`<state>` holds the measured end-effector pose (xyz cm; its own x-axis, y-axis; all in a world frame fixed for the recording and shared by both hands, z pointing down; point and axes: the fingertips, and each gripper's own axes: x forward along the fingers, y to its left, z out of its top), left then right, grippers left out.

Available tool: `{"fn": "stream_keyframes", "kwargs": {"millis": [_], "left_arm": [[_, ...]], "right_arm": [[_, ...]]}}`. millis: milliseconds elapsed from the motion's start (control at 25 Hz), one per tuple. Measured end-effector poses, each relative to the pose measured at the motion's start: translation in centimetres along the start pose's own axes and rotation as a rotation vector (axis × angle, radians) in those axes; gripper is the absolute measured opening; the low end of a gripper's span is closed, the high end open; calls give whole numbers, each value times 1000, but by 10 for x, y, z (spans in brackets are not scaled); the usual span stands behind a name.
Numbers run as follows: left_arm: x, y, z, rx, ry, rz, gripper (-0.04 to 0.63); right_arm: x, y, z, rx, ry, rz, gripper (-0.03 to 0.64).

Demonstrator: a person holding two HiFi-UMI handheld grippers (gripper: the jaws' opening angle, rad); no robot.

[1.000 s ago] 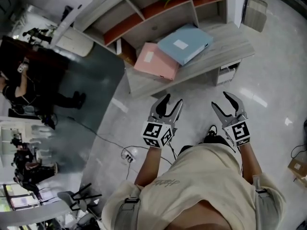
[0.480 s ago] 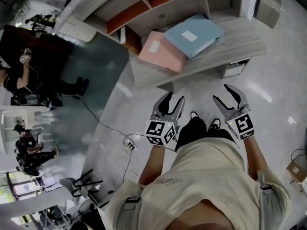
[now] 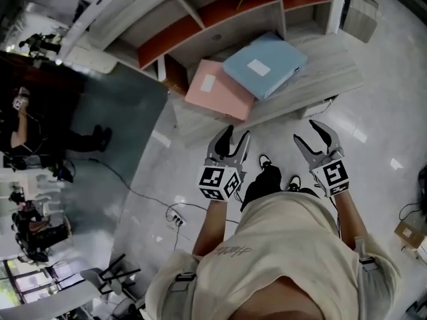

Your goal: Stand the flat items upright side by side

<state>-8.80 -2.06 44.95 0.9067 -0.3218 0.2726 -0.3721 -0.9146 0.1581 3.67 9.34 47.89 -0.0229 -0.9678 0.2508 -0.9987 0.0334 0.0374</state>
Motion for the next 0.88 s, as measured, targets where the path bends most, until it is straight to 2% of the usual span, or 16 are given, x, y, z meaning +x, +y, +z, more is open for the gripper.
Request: {"fn": "stream_keyframes", "kwargs": {"millis": [120,320,680,880], "left_arm": [[16,25,15,-13,-11,-14,216],[44,63,36,5,-17,-48,209],[81,100,42,31,-8,-133,210],[83,108,38,3,7,-128,209]], "right_arm": [[27,-6,19,-7,-5,2,245],[65,-28,49,72,-54,-32,244],[98,-56,33,102,19,-158,245],[113,-61,13,92,92,-156,251]]}}
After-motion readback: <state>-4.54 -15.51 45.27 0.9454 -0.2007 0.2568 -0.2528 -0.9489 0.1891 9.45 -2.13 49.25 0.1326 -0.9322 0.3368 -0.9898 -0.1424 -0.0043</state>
